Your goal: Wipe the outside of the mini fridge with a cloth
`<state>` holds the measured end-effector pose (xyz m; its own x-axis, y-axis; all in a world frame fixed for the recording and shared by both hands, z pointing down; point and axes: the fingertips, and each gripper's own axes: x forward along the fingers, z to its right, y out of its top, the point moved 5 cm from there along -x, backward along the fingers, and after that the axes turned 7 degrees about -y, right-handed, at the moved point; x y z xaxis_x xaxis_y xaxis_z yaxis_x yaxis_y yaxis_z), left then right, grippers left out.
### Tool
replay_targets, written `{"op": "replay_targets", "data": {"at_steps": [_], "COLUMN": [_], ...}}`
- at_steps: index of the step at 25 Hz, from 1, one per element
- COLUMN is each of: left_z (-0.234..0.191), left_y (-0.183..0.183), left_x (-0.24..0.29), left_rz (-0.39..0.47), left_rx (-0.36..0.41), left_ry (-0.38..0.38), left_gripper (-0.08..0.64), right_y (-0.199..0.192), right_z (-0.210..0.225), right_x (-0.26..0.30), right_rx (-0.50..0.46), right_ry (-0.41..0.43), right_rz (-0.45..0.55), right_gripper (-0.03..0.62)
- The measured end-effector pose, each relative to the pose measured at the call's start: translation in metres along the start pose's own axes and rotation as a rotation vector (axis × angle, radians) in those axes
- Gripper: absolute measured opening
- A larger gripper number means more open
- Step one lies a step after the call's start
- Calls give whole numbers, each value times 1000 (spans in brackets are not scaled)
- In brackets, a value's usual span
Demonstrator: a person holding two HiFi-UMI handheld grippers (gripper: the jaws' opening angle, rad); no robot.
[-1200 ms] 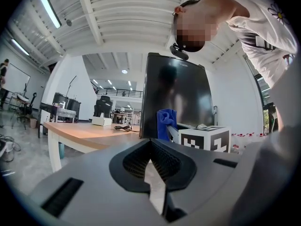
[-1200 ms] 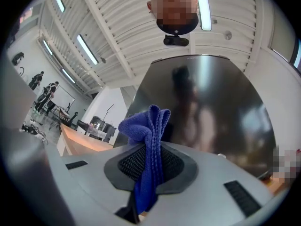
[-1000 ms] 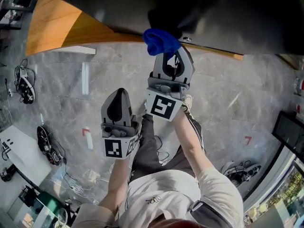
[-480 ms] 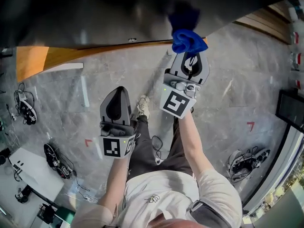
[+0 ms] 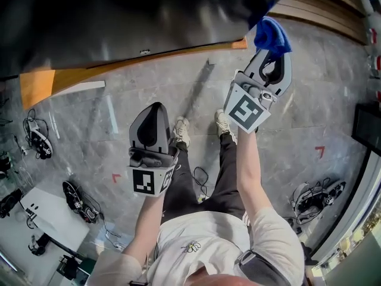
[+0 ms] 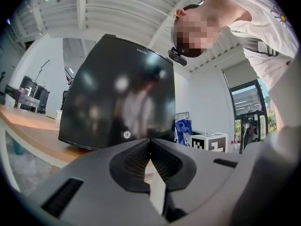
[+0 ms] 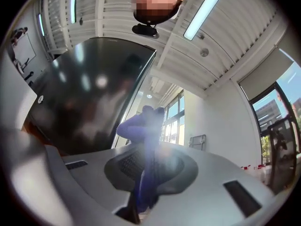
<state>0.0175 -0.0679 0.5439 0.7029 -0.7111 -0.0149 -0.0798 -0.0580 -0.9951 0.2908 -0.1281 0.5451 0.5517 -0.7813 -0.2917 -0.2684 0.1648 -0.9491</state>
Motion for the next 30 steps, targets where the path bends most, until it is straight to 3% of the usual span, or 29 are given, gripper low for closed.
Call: {"op": "replay_targets", "data": {"at_steps": [5,14,18,21,26,30], "left_z": [-10,-2,-7,-9,-16,-8], "left_y": [30,149,210,248,268,265], "left_x": [3,3,-10,-19,-31,-49], "left_rz": [42,213,280,281,259,278], "left_rx": [21,54,117,97,163,165], "left_ry": [5,49,73,74,115,116], "left_gripper": [5,5,5,5,5,5], "right_y": [38,169,233,261,276,277], "right_z": [6,13,5,3,-15,-16], "right_x": [-6,-12,-29,-44,-65,-89], "right_rx": [49,144,176,154,146,142], "right_ry": [-3,95,197,308,523,550], "right_rz": [8,42,62,5,-95,-128], "right_gripper": [61,61,61,61,61,61]}}
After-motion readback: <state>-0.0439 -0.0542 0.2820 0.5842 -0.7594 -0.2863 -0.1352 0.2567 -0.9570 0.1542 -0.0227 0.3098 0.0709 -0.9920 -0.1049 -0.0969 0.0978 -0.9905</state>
